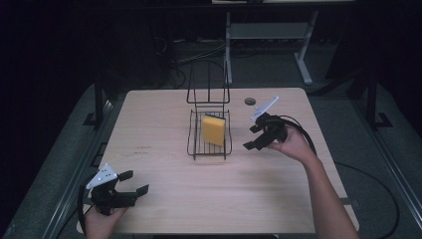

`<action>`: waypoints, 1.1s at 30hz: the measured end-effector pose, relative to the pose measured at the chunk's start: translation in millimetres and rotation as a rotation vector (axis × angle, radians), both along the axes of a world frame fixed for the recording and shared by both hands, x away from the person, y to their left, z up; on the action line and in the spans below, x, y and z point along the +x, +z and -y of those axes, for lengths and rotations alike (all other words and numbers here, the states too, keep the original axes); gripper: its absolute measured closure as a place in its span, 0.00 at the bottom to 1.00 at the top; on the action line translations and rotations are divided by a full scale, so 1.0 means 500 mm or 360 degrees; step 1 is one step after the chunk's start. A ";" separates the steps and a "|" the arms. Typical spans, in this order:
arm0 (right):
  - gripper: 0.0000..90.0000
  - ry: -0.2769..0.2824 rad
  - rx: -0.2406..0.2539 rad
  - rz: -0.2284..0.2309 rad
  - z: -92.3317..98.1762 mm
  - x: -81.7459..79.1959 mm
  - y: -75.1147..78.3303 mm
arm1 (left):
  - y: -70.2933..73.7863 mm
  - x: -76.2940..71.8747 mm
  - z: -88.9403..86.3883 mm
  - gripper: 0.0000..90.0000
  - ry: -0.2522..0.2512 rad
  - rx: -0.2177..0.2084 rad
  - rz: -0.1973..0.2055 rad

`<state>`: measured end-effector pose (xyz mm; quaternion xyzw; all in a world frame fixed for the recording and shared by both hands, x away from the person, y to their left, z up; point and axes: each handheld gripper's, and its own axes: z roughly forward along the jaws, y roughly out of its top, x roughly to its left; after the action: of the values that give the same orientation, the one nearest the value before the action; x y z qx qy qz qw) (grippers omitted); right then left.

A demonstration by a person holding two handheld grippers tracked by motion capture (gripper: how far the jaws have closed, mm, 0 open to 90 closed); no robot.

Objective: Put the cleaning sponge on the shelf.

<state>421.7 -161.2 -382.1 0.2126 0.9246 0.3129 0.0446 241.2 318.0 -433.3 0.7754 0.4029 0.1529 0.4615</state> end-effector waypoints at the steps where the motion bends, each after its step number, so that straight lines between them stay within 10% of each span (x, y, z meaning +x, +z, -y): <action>1: 0.26 -0.0003 -0.0004 -0.0004 0.003 -0.001 0.000 | 0.000 0.000 0.000 0.16 -0.0002 0.0002 0.0001; 33: 0.23 -0.0106 -0.0003 -0.0045 0.076 -0.053 -0.024 | -0.001 0.000 0.006 0.16 -0.0012 0.0008 -0.0005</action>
<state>395.4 -199.2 -393.9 0.2477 0.9178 0.3074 0.0421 241.2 314.9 -433.6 0.7783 0.4001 0.1509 0.4597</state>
